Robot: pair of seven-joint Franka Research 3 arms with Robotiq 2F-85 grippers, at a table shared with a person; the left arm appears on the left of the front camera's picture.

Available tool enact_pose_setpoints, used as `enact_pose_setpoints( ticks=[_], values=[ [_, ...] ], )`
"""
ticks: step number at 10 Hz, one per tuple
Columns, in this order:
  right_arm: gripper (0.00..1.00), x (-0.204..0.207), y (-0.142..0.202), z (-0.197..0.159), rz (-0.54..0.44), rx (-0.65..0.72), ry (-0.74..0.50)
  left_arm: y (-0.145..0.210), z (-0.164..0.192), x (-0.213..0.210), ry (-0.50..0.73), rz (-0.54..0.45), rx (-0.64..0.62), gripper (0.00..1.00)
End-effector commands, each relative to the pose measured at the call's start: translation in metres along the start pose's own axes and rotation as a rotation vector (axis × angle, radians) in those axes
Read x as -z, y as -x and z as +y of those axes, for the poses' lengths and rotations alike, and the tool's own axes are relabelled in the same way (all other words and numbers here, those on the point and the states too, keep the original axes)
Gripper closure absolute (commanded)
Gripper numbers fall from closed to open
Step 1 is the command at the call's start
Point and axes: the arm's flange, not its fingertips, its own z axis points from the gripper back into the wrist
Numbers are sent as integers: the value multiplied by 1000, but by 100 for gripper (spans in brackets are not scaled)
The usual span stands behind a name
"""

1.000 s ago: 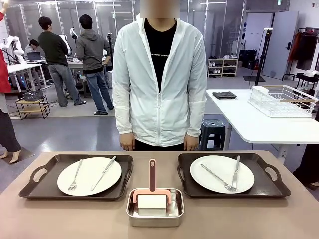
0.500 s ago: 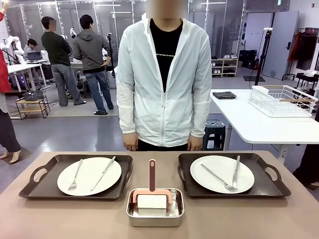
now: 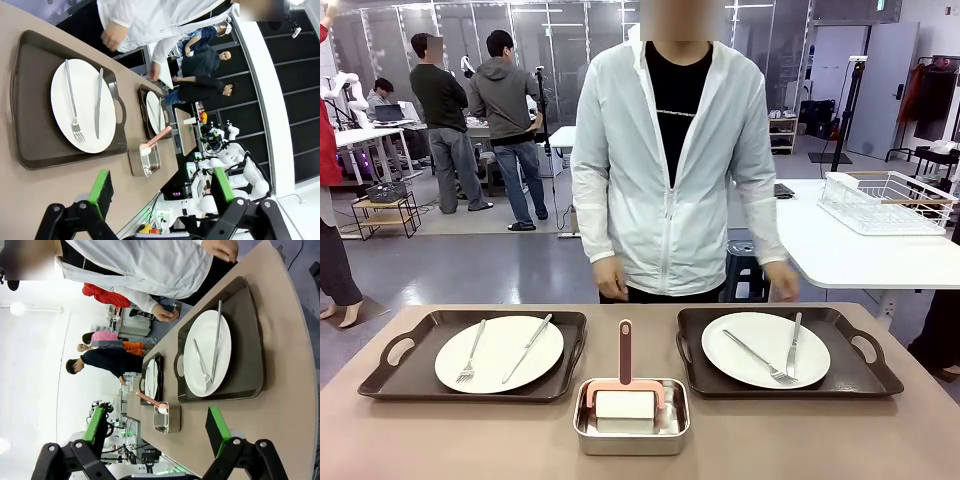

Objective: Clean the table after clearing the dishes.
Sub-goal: When the left (or right) Handle tray is removed, use the left hand (or right hand) to clean the left (or right) side of the table with the Lint Roller.

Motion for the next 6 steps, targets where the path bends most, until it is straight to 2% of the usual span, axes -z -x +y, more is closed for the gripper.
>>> enact_pose_setpoints(
  ticks=[1, 6],
  values=[
    [0, 0, 2, 1, -1, -2, -7, 1, -1, -2, 1, 0, 1, 0],
    [0, 0, 2, 1, -1, -2, -7, 1, -1, -2, 1, 0, 1, 0]
  ],
)
